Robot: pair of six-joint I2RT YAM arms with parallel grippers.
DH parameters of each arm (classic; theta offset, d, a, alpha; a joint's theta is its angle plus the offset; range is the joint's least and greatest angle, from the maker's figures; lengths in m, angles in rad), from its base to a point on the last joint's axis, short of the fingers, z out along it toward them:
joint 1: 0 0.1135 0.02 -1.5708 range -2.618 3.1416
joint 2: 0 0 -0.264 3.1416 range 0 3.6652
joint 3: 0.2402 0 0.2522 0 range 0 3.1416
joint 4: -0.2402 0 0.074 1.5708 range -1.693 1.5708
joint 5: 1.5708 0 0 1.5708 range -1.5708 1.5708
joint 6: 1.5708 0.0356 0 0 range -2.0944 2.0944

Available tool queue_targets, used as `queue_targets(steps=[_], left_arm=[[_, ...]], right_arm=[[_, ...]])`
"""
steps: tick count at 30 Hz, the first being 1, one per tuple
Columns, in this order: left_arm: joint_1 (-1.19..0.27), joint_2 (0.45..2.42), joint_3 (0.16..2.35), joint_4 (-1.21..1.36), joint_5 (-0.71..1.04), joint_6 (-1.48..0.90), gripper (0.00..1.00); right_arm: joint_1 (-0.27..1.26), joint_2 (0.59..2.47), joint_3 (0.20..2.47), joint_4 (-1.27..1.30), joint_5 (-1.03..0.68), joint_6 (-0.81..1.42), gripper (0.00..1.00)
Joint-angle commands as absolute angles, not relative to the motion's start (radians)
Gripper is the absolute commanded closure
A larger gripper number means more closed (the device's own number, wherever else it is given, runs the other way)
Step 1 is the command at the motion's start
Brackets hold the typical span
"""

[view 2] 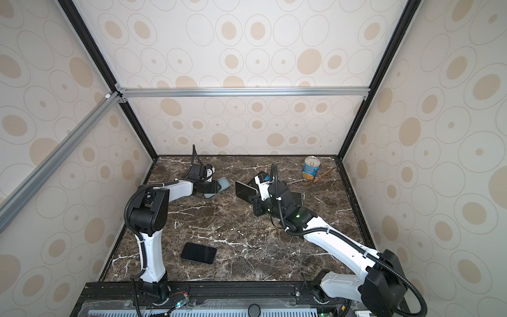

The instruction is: Put the phone into the phone case

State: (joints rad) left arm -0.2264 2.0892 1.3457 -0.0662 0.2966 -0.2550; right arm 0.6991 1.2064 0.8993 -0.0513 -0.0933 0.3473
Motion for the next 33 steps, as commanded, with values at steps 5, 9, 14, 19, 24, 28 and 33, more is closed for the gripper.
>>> queue_targets(steps=[5, 9, 14, 19, 24, 28, 33], left_arm=[[-0.288, 2.135, 1.387, -0.153, 0.343, -0.148, 0.54], [-0.316, 2.138, 1.388, -0.161, 0.355, -0.141, 0.55], [-0.361, 2.134, 1.39, -0.207, 0.347, -0.095, 0.56], [-0.426, 2.116, 1.359, -0.238, 0.345, -0.075, 0.57], [-0.491, 2.087, 1.294, -0.237, 0.351, -0.078, 0.64], [-0.534, 2.073, 1.257, -0.25, 0.327, -0.075, 0.71], [-0.575, 2.048, 1.21, -0.253, 0.351, -0.076, 0.84]], right_arm=[[0.699, 1.169, 0.916, -0.001, -0.084, 0.342, 1.0], [0.698, 1.151, 0.908, -0.012, -0.075, 0.335, 1.0], [0.699, 1.128, 0.905, -0.029, -0.064, 0.328, 1.0], [0.699, 1.102, 0.902, -0.045, -0.049, 0.309, 1.0], [0.699, 1.079, 0.895, -0.058, -0.039, 0.291, 1.0], [0.698, 1.056, 0.884, -0.063, -0.031, 0.284, 1.0], [0.699, 1.021, 0.867, -0.074, -0.008, 0.274, 1.0]])
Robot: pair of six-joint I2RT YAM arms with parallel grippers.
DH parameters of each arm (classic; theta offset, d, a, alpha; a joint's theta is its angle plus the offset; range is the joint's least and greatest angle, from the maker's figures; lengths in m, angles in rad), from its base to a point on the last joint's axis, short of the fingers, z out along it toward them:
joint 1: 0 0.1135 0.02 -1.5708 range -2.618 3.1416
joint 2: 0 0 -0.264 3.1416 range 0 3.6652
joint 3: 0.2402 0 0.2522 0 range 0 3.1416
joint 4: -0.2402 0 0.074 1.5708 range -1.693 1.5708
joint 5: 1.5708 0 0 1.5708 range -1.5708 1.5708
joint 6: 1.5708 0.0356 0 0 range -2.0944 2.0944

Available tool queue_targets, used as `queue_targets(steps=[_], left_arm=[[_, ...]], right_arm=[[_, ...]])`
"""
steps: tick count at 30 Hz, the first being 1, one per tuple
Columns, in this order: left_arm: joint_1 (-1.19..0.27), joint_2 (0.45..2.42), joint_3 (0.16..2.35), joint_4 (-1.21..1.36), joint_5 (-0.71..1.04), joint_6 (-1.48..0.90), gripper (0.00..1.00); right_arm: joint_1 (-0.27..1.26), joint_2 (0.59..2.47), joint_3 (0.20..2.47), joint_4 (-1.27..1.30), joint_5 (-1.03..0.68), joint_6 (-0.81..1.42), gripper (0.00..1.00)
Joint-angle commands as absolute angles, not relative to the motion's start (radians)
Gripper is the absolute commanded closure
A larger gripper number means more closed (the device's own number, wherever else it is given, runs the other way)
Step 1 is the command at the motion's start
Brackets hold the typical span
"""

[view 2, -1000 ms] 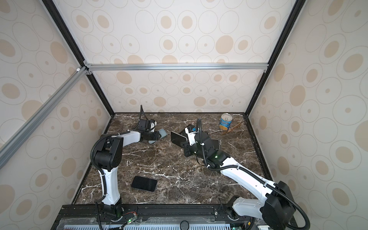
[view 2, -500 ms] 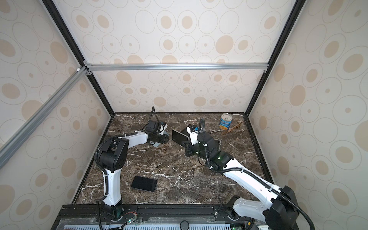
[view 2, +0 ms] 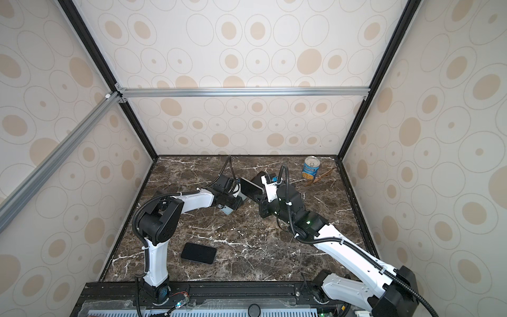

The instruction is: Put the phone into the phone case

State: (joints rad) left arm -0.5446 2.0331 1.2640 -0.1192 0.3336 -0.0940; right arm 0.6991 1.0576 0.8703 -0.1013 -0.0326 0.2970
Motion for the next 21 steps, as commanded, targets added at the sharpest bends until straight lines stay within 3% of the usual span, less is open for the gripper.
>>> queue_targets(steps=[1, 14, 21], left_arm=[[-0.587, 2.043, 1.202, -0.259, 0.357, -0.069, 0.85], [-0.705, 1.956, 1.11, -0.367, 0.452, 0.096, 0.9], [-0.713, 1.87, 1.129, -0.367, 0.382, 0.027, 0.65]], right_arm=[[0.699, 1.015, 0.865, -0.08, -0.002, 0.27, 1.0], [0.699, 0.956, 0.865, -0.147, 0.053, 0.261, 1.0], [0.699, 0.946, 0.899, -0.217, 0.071, 0.258, 1.0]])
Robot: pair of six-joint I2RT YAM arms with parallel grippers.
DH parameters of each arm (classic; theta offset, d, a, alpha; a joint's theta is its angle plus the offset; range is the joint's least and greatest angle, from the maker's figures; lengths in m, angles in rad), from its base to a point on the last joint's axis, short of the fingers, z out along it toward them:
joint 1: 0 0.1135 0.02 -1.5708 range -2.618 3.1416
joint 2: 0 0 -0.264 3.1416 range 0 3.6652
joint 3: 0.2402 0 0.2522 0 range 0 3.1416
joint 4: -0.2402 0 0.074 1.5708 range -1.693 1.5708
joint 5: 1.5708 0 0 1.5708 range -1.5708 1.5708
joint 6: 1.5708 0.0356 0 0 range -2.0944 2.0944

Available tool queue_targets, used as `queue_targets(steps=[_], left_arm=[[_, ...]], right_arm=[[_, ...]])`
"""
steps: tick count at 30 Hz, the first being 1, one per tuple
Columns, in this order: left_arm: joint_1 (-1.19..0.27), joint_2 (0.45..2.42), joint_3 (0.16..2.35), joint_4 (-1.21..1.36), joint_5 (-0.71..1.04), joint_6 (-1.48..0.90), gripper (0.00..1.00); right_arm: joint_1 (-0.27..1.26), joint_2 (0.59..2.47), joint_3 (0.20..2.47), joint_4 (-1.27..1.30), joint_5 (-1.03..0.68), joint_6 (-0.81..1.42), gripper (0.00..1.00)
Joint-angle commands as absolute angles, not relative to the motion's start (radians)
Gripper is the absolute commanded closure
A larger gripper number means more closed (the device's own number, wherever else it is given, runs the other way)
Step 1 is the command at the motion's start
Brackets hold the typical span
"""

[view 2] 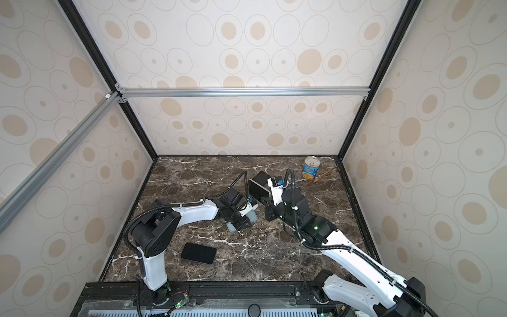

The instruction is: Put the phone into the phone case

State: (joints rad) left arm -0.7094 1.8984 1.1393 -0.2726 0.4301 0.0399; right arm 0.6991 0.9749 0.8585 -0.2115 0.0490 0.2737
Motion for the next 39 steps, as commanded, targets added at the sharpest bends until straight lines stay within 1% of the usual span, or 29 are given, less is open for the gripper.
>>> queue_targets(steps=[1, 4, 7, 11, 16, 22, 28, 33, 39], left_arm=[[-0.714, 1.842, 1.124, -0.362, 0.38, 0.006, 0.63], [-0.714, 1.748, 1.079, -0.323, 0.361, -0.064, 0.58], [-0.712, 1.65, 1.017, -0.295, 0.318, -0.145, 0.55], [-0.71, 1.52, 0.902, -0.234, 0.269, -0.266, 0.55], [-0.7, 1.408, 0.782, -0.142, 0.229, -0.428, 0.59], [-0.674, 1.379, 0.69, -0.087, 0.154, -0.537, 0.59], [-0.641, 1.369, 0.633, -0.018, 0.148, -0.593, 0.6], [-0.62, 1.384, 0.627, 0.013, 0.179, -0.608, 0.6], [-0.609, 1.416, 0.623, 0.03, 0.21, -0.615, 0.6]], right_arm=[[0.698, 0.948, 0.908, -0.23, 0.074, 0.254, 1.0], [0.699, 0.957, 0.941, -0.264, 0.092, 0.25, 1.0], [0.698, 0.972, 0.969, -0.28, 0.117, 0.258, 1.0], [0.698, 1.025, 1.002, -0.305, 0.146, 0.272, 1.0], [0.689, 1.16, 1.067, -0.357, 0.119, 0.308, 1.0], [0.684, 1.357, 1.151, -0.42, 0.019, 0.359, 1.0], [0.684, 1.506, 1.226, -0.483, -0.074, 0.391, 1.0], [0.681, 1.581, 1.26, -0.529, -0.089, 0.387, 1.0], [0.677, 1.608, 1.255, -0.541, -0.105, 0.387, 1.0]])
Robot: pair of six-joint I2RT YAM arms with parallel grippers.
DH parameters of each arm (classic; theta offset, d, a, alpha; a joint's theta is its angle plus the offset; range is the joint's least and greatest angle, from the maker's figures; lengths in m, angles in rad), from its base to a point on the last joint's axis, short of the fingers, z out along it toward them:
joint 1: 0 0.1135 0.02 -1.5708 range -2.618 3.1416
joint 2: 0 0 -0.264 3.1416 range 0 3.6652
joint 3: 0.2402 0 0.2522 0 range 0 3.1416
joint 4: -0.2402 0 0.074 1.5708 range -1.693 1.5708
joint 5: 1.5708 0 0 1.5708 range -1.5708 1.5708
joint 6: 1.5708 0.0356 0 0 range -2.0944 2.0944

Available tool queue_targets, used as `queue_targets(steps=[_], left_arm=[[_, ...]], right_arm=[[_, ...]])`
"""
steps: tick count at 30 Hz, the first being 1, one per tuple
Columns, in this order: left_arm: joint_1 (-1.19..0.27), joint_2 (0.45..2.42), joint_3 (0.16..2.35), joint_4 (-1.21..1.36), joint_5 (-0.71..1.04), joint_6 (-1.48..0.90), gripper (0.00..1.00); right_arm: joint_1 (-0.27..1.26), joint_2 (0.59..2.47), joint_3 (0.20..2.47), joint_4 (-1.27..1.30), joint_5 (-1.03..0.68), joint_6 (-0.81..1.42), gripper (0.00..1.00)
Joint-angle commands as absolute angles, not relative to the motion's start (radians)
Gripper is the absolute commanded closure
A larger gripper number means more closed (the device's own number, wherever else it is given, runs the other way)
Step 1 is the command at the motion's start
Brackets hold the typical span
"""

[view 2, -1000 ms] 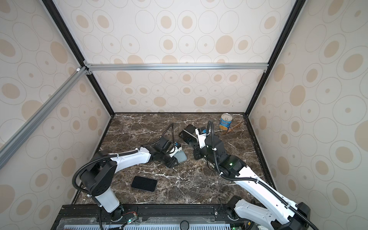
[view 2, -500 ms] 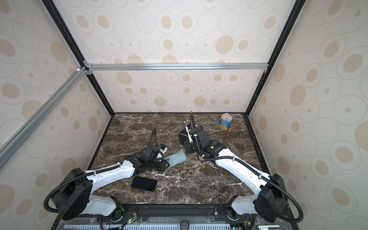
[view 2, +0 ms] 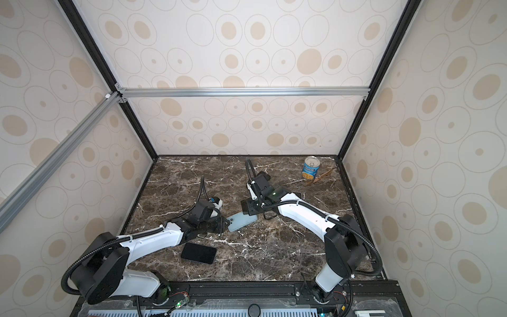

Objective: Put the phone into the phone case
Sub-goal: 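Lower the phone into the case with the right gripper while the left holds it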

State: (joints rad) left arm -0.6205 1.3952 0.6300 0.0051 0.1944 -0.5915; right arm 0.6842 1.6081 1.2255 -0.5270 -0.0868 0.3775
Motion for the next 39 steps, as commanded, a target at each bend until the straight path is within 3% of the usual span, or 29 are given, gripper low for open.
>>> queue_targets(steps=[1, 27, 39], left_arm=[[-0.607, 1.426, 0.623, 0.032, 0.213, -0.616, 0.6], [-0.558, 1.57, 0.651, 0.139, 0.286, -0.607, 0.64], [-0.531, 1.599, 0.687, 0.138, 0.308, -0.577, 0.65]], right_arm=[[0.678, 1.608, 1.249, -0.541, -0.106, 0.387, 1.0], [0.678, 1.534, 1.096, -0.479, -0.259, 0.497, 1.0], [0.678, 1.465, 1.086, -0.462, -0.185, 0.517, 1.0]])
